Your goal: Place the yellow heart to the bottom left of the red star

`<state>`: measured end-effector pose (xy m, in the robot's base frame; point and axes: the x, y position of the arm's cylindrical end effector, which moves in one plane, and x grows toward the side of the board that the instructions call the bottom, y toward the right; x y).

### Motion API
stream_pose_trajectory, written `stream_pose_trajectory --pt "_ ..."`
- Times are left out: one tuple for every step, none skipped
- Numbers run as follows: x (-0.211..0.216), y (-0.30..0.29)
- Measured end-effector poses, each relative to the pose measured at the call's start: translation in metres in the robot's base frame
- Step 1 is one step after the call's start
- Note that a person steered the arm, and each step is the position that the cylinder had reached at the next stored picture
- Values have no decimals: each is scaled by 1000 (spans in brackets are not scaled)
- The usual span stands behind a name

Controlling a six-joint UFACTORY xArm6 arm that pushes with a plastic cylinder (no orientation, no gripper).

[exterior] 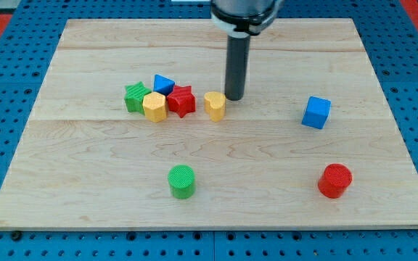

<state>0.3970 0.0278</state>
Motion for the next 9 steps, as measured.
stream_pose_trajectory --pt "20 -17" --pt "47 -20" --pt "62 -20" --pt "61 -40" --pt "61 -53" --pt "61 -60" --pt "82 -60" --pt "88 -74" --pt "79 -110"
